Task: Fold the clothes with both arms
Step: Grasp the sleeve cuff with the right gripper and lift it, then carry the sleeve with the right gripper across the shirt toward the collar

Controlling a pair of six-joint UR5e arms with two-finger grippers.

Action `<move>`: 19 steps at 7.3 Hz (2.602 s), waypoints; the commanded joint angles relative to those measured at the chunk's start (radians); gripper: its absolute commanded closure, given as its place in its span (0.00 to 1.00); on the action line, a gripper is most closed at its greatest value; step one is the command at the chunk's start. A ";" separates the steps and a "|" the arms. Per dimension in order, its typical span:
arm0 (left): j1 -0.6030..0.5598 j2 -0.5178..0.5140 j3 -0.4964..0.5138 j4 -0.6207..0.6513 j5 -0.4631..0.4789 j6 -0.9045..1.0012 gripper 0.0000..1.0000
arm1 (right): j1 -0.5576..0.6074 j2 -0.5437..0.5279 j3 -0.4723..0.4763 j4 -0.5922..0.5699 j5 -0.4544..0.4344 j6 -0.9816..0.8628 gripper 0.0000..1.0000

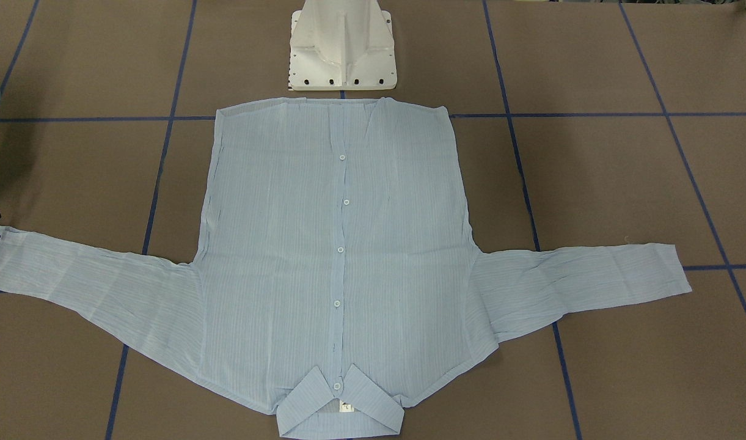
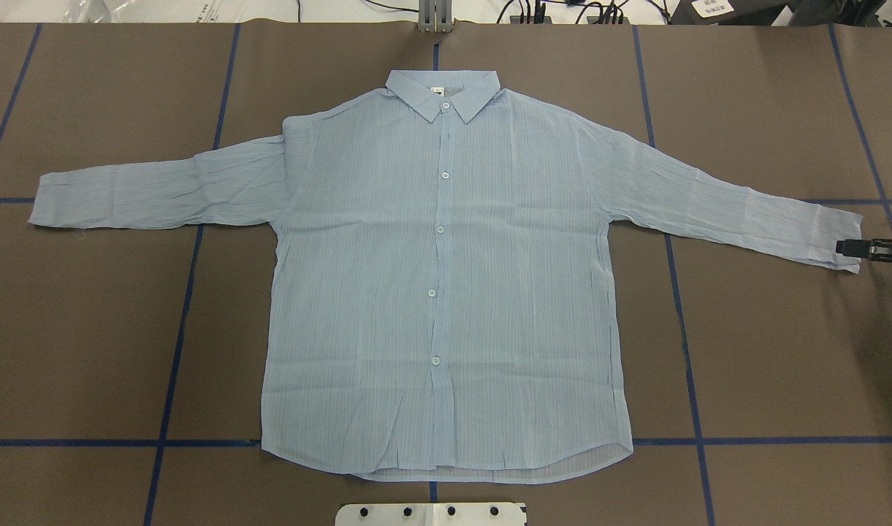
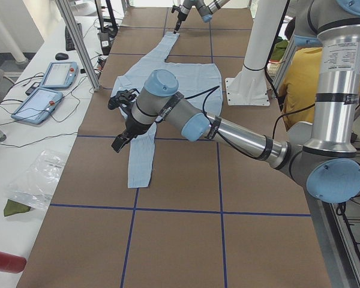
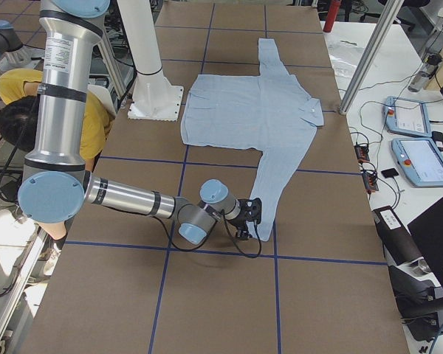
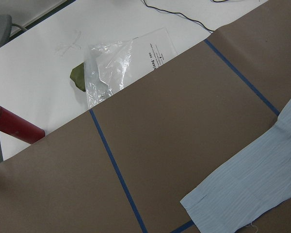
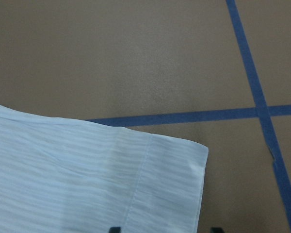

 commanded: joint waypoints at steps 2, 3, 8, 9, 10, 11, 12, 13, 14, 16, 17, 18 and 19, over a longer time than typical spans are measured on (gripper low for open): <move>0.000 0.000 0.000 0.000 0.000 0.000 0.00 | -0.022 -0.010 0.000 0.000 -0.019 0.004 0.34; 0.000 -0.001 0.000 0.000 0.000 0.000 0.00 | -0.030 -0.009 0.000 0.000 -0.027 0.021 0.41; 0.000 -0.002 0.000 0.000 0.000 0.000 0.00 | -0.039 -0.007 0.009 0.000 -0.030 0.032 1.00; 0.000 -0.002 0.000 0.000 0.000 0.000 0.00 | -0.038 -0.007 0.027 0.000 -0.021 0.032 1.00; 0.001 -0.002 0.001 0.000 0.000 -0.002 0.00 | -0.034 -0.010 0.078 -0.020 -0.016 0.032 1.00; 0.000 -0.002 0.004 0.000 0.000 -0.002 0.00 | -0.033 -0.009 0.133 -0.064 0.001 0.032 1.00; 0.000 -0.002 0.007 -0.009 0.000 -0.002 0.00 | -0.009 0.000 0.225 -0.169 0.015 0.032 1.00; 0.000 -0.002 0.009 -0.012 0.000 -0.003 0.00 | 0.004 0.014 0.342 -0.310 0.013 0.032 1.00; 0.000 -0.002 0.009 -0.012 0.000 -0.003 0.00 | 0.013 0.072 0.438 -0.469 0.009 0.033 1.00; 0.000 -0.002 0.009 -0.012 0.000 -0.005 0.00 | 0.010 0.306 0.485 -0.755 -0.022 0.061 1.00; 0.000 -0.002 0.009 -0.012 0.000 -0.005 0.00 | -0.029 0.430 0.471 -0.852 -0.066 0.069 1.00; 0.000 -0.002 0.009 -0.012 0.000 -0.005 0.00 | -0.098 0.567 0.444 -0.929 -0.142 0.111 1.00; 0.000 -0.002 0.009 -0.012 0.000 -0.008 0.00 | -0.150 0.674 0.392 -0.934 -0.207 0.157 1.00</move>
